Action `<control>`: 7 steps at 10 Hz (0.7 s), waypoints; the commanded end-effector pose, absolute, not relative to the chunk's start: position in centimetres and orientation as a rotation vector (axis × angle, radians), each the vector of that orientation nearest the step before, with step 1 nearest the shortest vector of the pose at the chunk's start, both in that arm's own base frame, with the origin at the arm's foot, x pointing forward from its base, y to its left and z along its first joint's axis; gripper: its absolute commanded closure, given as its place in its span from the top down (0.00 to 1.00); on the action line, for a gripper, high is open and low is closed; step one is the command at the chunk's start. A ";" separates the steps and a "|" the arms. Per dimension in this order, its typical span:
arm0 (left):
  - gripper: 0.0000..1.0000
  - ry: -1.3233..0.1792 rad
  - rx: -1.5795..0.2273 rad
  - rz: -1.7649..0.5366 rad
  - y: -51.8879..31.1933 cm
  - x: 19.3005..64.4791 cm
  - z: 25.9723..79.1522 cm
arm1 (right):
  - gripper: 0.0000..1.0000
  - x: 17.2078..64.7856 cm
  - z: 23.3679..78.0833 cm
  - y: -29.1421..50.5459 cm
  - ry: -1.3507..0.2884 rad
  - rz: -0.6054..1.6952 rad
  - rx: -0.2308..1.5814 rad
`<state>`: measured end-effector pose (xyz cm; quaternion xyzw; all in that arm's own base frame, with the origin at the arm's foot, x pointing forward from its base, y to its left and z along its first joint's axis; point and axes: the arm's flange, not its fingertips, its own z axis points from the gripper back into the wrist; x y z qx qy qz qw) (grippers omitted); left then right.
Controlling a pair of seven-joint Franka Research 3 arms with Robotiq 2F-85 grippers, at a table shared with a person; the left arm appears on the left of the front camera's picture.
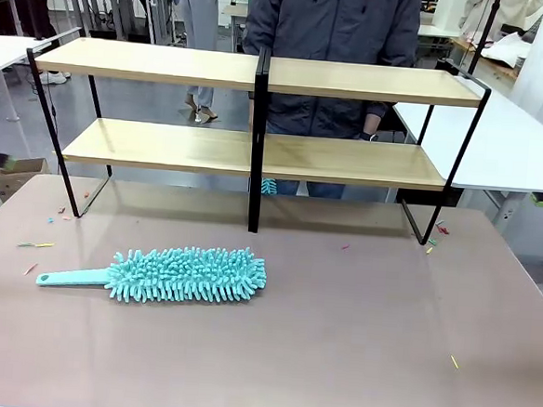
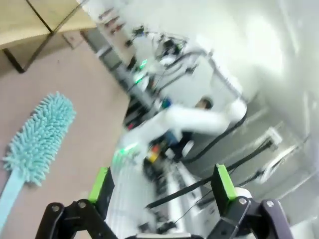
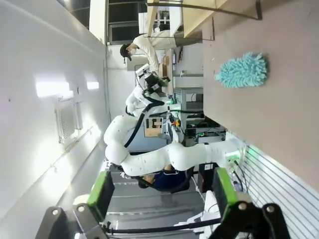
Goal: Clean the shelves.
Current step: Place the Duster on the table.
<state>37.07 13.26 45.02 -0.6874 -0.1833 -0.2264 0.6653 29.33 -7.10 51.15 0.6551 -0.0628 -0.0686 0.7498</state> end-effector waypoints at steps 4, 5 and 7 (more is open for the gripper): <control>1.00 -0.453 -1.638 -0.356 18.3 35.3 45.4 | 1.00 29.5 50.8 -7.4 -0.153 -0.153 1.423; 1.00 -0.453 -1.638 -0.356 18.3 35.3 45.4 | 1.00 29.5 50.8 -7.4 -0.153 -0.153 1.423; 1.00 -0.453 -1.638 -0.356 18.3 35.3 45.4 | 1.00 29.5 50.8 -7.4 -0.153 -0.153 1.423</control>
